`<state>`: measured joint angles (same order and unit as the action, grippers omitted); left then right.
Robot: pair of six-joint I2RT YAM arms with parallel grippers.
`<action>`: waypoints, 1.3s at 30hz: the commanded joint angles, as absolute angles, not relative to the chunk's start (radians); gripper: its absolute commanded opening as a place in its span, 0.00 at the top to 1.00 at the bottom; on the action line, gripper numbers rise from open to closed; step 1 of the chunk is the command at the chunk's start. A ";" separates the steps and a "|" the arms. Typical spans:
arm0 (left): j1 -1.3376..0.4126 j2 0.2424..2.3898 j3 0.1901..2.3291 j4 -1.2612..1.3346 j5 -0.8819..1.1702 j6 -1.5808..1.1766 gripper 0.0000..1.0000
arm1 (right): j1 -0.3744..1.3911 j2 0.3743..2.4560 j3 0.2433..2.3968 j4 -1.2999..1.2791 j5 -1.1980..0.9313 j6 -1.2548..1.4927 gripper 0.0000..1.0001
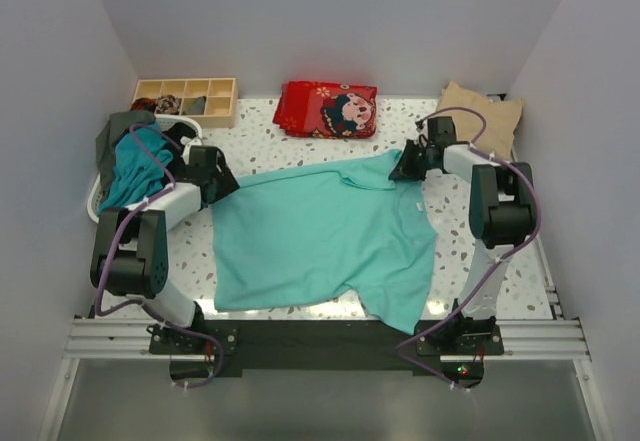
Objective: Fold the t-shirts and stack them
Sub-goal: Grap the side of the flattened tshirt furthest away from the robot with both arms
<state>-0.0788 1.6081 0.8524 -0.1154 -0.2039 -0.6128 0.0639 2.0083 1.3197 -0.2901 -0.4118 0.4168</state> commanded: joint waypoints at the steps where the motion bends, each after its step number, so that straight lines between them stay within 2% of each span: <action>1: -0.072 1.618 0.867 -0.080 -0.216 -0.603 0.31 | 0.067 1.944 1.336 -0.255 -0.436 0.403 0.94; 6: -0.072 1.608 0.864 -0.077 -0.232 -0.601 0.24 | 0.066 1.902 1.353 -0.271 -0.442 0.403 0.94; 9: -0.072 1.624 0.870 -0.074 -0.241 -0.606 0.24 | 0.067 1.884 1.359 -0.273 -0.454 0.406 0.93; 17: -0.072 1.660 0.894 -0.026 -0.284 -0.626 0.46 | 0.069 1.845 1.342 -0.275 -0.468 0.407 0.93; 24: -0.072 1.690 0.914 -0.017 -0.310 -0.638 0.48 | 0.072 1.830 1.338 -0.278 -0.474 0.402 0.93; 28: -0.072 1.707 0.922 0.017 -0.321 -0.644 0.43 | 0.072 1.828 1.341 -0.282 -0.476 0.397 0.92; 31: -0.072 1.732 0.933 0.015 -0.324 -0.644 0.48 | 0.072 1.833 1.344 -0.287 -0.476 0.396 0.92; 37: -0.072 1.749 0.927 0.038 -0.337 -0.646 0.70 | 0.074 1.827 1.344 -0.290 -0.476 0.393 0.93; 39: -0.072 1.750 0.928 0.038 -0.344 -0.646 0.73 | 0.075 1.819 1.339 -0.291 -0.469 0.391 0.95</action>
